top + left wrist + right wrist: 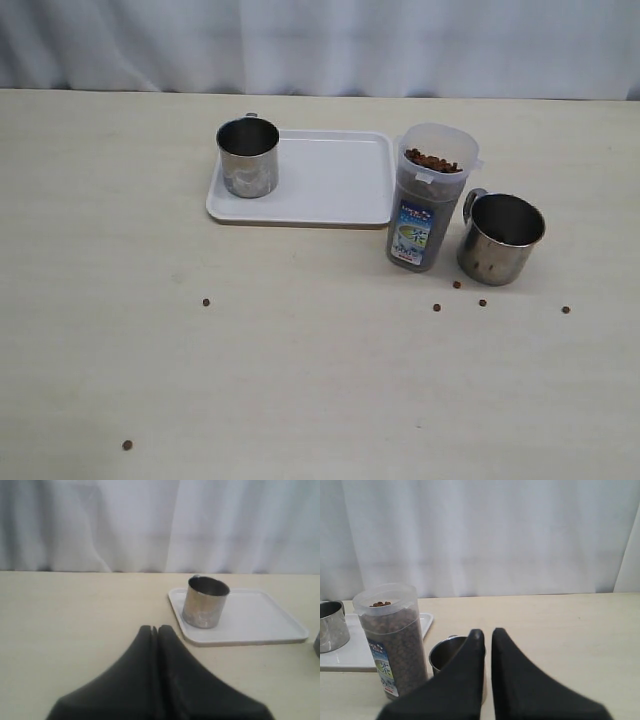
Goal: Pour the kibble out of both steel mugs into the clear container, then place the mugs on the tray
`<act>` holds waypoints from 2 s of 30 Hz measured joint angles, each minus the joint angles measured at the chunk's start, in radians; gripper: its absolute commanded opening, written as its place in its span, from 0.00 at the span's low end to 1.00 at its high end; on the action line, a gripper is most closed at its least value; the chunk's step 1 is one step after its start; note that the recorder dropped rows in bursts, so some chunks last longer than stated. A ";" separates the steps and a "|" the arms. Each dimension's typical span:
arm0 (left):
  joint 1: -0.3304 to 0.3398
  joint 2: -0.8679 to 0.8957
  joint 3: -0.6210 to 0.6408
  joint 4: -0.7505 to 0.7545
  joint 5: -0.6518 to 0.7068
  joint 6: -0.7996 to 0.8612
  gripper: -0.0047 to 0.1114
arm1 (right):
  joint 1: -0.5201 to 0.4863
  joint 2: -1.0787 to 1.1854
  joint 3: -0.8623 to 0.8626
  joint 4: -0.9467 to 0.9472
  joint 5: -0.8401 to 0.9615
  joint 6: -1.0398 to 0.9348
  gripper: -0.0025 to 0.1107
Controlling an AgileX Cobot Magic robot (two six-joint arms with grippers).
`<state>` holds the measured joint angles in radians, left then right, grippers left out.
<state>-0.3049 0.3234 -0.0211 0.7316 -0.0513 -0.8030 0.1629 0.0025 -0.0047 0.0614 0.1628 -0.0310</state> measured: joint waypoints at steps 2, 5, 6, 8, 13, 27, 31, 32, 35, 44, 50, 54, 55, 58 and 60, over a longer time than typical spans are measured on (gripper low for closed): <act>0.010 0.000 0.017 -0.181 -0.034 0.210 0.04 | 0.000 0.000 0.000 0.000 0.000 0.000 0.06; 0.018 0.000 0.019 -0.398 -0.039 0.444 0.04 | 0.000 0.000 0.000 0.000 0.000 0.000 0.06; 0.020 0.000 0.019 -0.431 -0.039 0.480 0.04 | 0.000 0.000 0.000 0.000 0.000 0.000 0.06; 0.021 0.000 0.019 -0.466 -0.039 0.515 0.04 | 0.000 0.000 0.000 0.000 0.000 0.000 0.06; 0.022 0.000 0.019 -0.486 -0.032 0.542 0.04 | 0.000 0.000 0.000 0.000 0.000 0.000 0.06; 0.120 -0.296 0.019 -0.500 0.182 0.544 0.04 | 0.000 0.000 0.000 0.000 0.000 0.000 0.06; 0.167 -0.315 0.019 -0.504 0.230 0.544 0.04 | 0.000 0.000 0.000 0.000 0.000 0.000 0.06; 0.170 -0.317 0.019 -0.505 0.230 0.544 0.04 | 0.000 0.000 0.000 0.000 0.000 0.000 0.06; 0.174 -0.319 0.019 -0.505 0.230 0.544 0.04 | 0.000 0.000 0.000 0.000 0.000 0.000 0.06; 0.118 -0.321 0.019 -0.508 0.236 0.544 0.04 | 0.000 0.000 0.000 0.000 0.000 0.000 0.06; 0.118 -0.321 0.019 -0.508 0.241 0.544 0.04 | 0.000 0.000 0.000 0.000 0.000 0.000 0.06; 0.118 -0.321 0.019 -0.508 0.241 0.544 0.04 | 0.000 0.000 0.000 0.000 0.000 0.000 0.06; 0.118 -0.321 0.019 -0.508 0.241 0.544 0.04 | 0.000 0.000 0.000 0.000 0.000 0.000 0.06; 0.118 -0.321 0.019 -0.501 0.241 0.544 0.04 | 0.000 0.000 0.000 0.000 0.000 0.000 0.06; 0.118 -0.321 0.019 -0.454 0.241 0.551 0.04 | 0.000 0.000 0.000 0.000 0.000 0.000 0.06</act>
<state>-0.1871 0.0026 -0.0023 0.2777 0.1897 -0.2516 0.1629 0.0025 -0.0047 0.0614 0.1628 -0.0310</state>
